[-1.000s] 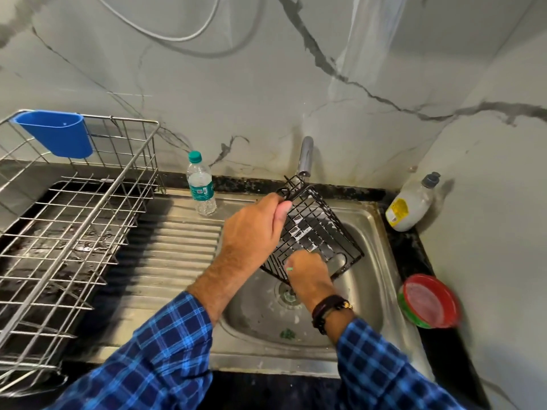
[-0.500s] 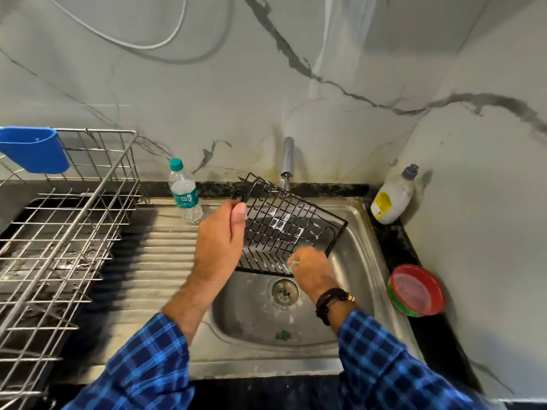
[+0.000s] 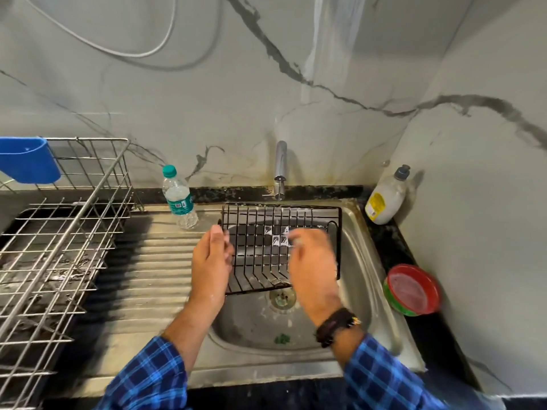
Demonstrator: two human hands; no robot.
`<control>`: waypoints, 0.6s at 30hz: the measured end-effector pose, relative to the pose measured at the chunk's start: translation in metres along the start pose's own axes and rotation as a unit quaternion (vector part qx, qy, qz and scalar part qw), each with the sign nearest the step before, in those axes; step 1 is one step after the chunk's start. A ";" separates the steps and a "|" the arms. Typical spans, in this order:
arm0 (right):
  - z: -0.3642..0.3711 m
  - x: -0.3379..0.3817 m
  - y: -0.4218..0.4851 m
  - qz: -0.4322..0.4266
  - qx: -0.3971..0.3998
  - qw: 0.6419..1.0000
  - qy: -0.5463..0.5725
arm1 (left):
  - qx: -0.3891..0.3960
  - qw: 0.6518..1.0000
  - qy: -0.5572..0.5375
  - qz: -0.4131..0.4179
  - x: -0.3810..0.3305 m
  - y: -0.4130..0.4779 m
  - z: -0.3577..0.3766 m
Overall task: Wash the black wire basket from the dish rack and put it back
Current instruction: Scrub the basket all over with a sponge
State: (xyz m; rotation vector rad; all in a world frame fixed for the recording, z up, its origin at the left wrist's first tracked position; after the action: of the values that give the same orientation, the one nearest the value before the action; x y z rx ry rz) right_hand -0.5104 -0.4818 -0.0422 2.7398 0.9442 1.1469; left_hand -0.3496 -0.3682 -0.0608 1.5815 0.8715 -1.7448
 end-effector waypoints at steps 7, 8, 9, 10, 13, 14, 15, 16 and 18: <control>-0.026 -0.114 -0.004 0.285 -0.032 0.947 0.145 | 0.025 0.999 -0.036 -0.007 0.009 -0.006 -0.005; -0.026 -0.113 0.002 0.266 -0.009 0.951 0.157 | 0.026 0.999 -0.040 -0.013 0.011 -0.007 -0.006; -0.025 -0.112 0.009 0.248 0.013 0.953 0.174 | 0.023 0.998 -0.046 -0.023 0.015 -0.007 -0.007; -0.026 -0.109 0.014 0.228 0.028 0.955 0.187 | 0.016 0.998 -0.057 -0.033 0.018 -0.008 -0.010; -0.034 -0.107 0.026 0.178 0.052 0.964 0.191 | 0.001 0.993 -0.108 -0.040 0.026 -0.010 -0.016; -0.035 -0.103 0.030 0.166 0.074 0.965 0.190 | 0.008 0.992 -0.118 -0.035 0.028 -0.011 -0.017; -0.035 -0.101 0.034 0.156 0.095 0.965 0.187 | 0.014 0.992 -0.120 -0.030 0.031 -0.011 -0.017; -0.038 -0.095 0.039 0.141 0.101 0.967 0.185 | 0.018 0.993 -0.115 -0.029 0.034 -0.011 -0.016; -0.055 -0.080 0.053 0.097 0.060 0.979 0.172 | 0.010 0.998 -0.038 -0.047 0.048 -0.004 -0.019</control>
State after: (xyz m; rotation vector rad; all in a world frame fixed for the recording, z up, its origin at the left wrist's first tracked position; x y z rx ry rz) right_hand -0.5621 -0.5797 -0.0398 2.8345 0.8066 1.6932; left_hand -0.3458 -0.3510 -0.1094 1.4984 0.9085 -1.8718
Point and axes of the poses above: each hand's wrist, its own y-axis towards the middle knuckle, its own z-axis out of the palm, x = y × z, the point moved 6 cm from there along y, towards the middle knuckle, and after that the axes turned 2 degrees about x, right-handed, at the moved point
